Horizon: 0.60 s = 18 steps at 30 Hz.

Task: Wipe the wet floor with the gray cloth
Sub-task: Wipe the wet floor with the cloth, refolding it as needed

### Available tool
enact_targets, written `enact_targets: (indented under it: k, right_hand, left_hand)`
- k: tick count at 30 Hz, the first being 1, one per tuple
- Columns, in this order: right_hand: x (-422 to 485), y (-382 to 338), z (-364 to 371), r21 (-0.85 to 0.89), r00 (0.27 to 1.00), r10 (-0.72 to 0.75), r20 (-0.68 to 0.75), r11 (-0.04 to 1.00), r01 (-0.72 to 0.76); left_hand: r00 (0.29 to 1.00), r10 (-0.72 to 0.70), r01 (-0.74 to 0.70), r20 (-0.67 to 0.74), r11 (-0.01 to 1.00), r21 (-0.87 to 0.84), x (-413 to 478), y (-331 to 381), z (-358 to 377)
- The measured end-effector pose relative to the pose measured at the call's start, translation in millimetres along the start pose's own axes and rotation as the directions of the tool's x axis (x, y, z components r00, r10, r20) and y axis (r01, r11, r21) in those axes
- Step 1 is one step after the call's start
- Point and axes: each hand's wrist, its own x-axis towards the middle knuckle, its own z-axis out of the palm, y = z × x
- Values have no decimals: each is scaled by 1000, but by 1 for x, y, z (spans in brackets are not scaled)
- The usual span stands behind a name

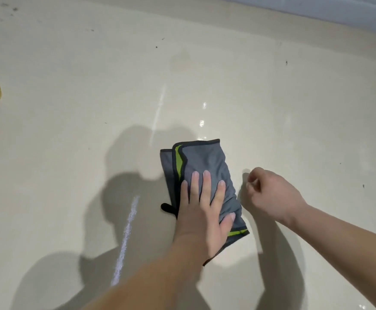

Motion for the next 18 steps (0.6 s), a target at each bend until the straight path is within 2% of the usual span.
enact_targets:
  k: [3,5,8,12,13,14,15,16,17,18]
  right_hand:
    - [-16,34,-2,93,1000,-17,22,996,15]
    - [-28,57,-6,90,998,-40,38,995,37]
    - [-39,92,-21,-82,980,-93,177,991,109]
    - [-43,134,-33,-262,914,-148,378,930,259]
    - [-47,148,-35,-297,912,-177,370,907,297]
    - [-49,160,-34,-327,923,-239,301,883,335]
    - [-49,169,-30,-353,930,-328,168,861,367]
    - [-50,178,-22,-345,899,-437,13,842,414]
    - [-52,183,-14,-308,838,-538,-97,817,488]
    - [-56,183,-4,-246,774,-616,-149,781,574]
  left_hand:
    - [996,-24,14,88,994,112,-3,31,3]
    - [992,-7,-8,128,993,115,-6,63,5]
    - [983,24,-34,181,998,52,-15,121,11]
    - [942,95,-111,323,993,32,-21,175,18]
    - [934,100,-113,342,993,18,-21,184,18]
    - [935,93,-98,342,995,-3,-21,188,16]
    - [942,82,-75,325,997,-34,-21,186,11]
    - [950,60,-40,307,997,-73,-22,187,4]
    - [953,26,9,301,993,-114,-23,189,-6]
    - [945,-32,76,325,989,-125,-28,191,-18]
